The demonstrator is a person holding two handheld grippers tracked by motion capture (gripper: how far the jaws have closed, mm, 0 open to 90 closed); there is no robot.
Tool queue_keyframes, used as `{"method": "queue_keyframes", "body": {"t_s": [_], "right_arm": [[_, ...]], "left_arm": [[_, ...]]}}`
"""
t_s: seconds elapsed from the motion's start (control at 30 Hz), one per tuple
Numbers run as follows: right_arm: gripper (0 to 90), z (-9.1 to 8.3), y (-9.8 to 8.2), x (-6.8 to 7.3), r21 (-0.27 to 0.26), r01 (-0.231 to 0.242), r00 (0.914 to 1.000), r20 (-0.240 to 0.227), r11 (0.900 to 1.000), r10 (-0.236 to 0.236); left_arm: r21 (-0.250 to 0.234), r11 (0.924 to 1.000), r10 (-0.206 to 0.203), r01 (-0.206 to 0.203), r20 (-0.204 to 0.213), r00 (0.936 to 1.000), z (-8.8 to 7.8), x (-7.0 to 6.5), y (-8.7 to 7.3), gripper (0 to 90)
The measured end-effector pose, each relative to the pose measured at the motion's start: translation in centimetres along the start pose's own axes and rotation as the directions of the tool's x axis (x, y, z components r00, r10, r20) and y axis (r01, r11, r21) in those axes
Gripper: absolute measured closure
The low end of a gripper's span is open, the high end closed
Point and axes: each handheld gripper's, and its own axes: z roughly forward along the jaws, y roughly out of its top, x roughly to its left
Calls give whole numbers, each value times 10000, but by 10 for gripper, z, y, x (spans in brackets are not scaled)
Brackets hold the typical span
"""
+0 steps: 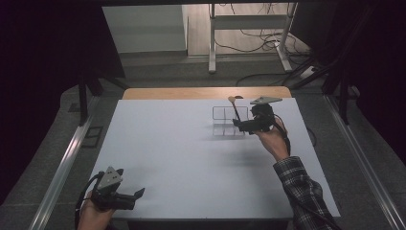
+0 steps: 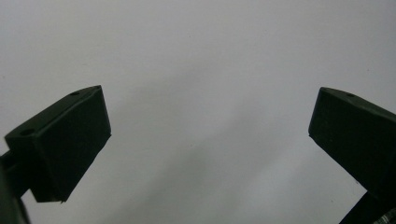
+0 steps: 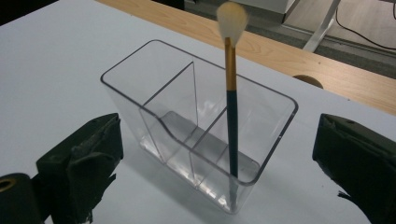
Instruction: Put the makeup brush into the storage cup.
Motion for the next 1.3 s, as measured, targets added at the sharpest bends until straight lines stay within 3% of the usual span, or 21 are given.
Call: {"method": "queue_keyframes", "body": {"t_s": [0.2,1.1,1.3], "right_arm": [[17,-3,-10,4,-62,4,9999,-156,10000,-5],[0,-18,-34,12,576,41,9981,-624,9983,-5],[0,-22,-38,18,635,287,9975,-664,9976,-244]], "left_arm": [[38,10000,72,-72,-29,10000,0,-1,0,0],[-103,9999,93,-94,-60,9999,-2,1,-1,0],[-97,9999,97,-98,-77,9999,-2,1,-1,0]]}}
